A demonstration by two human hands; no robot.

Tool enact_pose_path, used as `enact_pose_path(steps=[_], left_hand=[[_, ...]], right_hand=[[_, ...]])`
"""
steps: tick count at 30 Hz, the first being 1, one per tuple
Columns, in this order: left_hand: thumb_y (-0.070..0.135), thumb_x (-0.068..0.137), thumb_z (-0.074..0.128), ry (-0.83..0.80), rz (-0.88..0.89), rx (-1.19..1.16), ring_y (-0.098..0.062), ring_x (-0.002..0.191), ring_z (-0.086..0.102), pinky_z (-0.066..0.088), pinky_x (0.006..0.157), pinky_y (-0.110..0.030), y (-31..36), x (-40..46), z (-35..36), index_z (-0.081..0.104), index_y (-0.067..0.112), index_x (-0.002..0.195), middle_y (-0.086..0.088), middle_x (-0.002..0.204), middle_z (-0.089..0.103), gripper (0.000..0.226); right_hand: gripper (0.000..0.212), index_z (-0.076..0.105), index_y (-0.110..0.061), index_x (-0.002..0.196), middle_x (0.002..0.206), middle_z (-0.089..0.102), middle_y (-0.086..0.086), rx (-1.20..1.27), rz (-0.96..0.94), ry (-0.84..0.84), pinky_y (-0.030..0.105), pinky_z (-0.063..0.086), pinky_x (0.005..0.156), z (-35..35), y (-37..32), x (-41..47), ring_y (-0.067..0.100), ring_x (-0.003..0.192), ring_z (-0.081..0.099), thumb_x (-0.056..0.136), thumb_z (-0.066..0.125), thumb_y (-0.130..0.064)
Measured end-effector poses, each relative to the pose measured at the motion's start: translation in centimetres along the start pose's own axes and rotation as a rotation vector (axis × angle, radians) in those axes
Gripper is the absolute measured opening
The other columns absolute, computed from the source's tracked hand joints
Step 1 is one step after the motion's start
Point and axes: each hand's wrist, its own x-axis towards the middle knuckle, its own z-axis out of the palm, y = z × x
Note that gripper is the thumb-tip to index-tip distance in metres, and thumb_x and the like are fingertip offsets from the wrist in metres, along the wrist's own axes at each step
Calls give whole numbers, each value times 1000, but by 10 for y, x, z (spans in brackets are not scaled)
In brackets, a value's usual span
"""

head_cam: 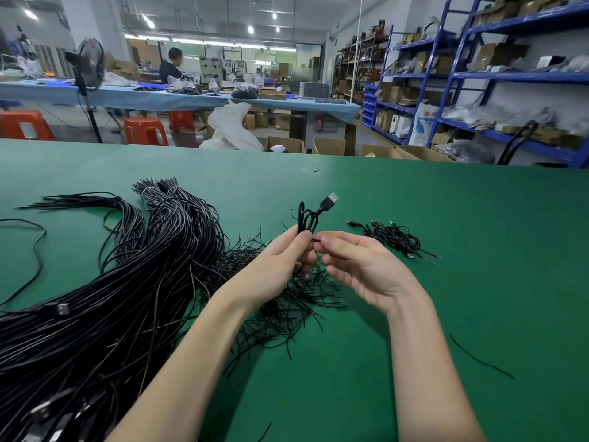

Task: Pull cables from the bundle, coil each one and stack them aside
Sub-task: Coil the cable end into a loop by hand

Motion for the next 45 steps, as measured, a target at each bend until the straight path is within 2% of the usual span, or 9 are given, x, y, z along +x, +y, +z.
enact_pose_path(steps=[6,15,21,24,30,35,39,42,45], left_hand=[[32,100,46,-130,-22,-330,-15,69,47,47,67,-27,4,-1,1,53,3,103,0,74,54,30],[24,111,32,-61,82,167,-11,78,44,44,73,-20,15,-7,4,55,18,104,-1,84,46,25],[23,111,32,-62,94,223,-11,79,45,44,76,-18,18,-9,3,52,0,110,-4,88,49,30],[23,111,33,-68,86,217,-11,80,45,44,75,-17,16,-8,3,52,0,115,-5,91,49,31],[25,111,32,-91,90,238,-11,80,42,42,74,-24,10,-6,-1,55,16,116,-2,88,44,26],[29,110,33,-69,116,443,-8,69,41,38,69,-31,4,-4,-2,51,27,107,18,73,47,18],[24,109,33,40,226,540,-10,63,42,40,65,-34,2,-2,1,46,21,100,2,76,53,16],[22,109,34,121,278,551,-7,69,49,40,65,-22,-1,-2,3,45,24,98,6,81,57,16],[25,109,33,145,276,556,-10,73,51,42,69,-25,-6,0,4,45,21,99,4,84,58,17]], right_hand=[[17,81,-7,87,79,74,4,145,16,-29,16,57,53,0,6,1,7,61,69,76,76,-18],[23,76,-6,88,76,75,5,-250,13,162,15,53,51,6,-16,-3,7,57,66,86,77,-29],[14,80,-10,80,82,77,9,-195,18,86,16,56,56,3,-17,-8,8,63,70,76,78,-23],[11,77,-9,82,76,75,5,-206,-3,137,15,55,53,4,-13,-6,6,60,68,87,75,-19],[15,74,-8,84,67,72,-1,-371,-86,226,15,51,51,11,-12,-1,3,56,63,95,70,-17],[19,74,-6,82,63,71,-2,-513,-157,324,15,50,50,18,-11,1,3,55,63,94,71,-20],[19,75,-6,85,67,74,-2,-393,-129,353,16,51,49,22,-11,4,4,55,65,93,73,-23],[18,74,-6,90,74,76,2,-269,-55,303,17,53,51,23,-10,4,6,57,67,90,76,-24],[13,75,-6,89,76,77,4,-247,-56,279,17,54,54,20,-9,3,7,60,69,87,79,-18]])
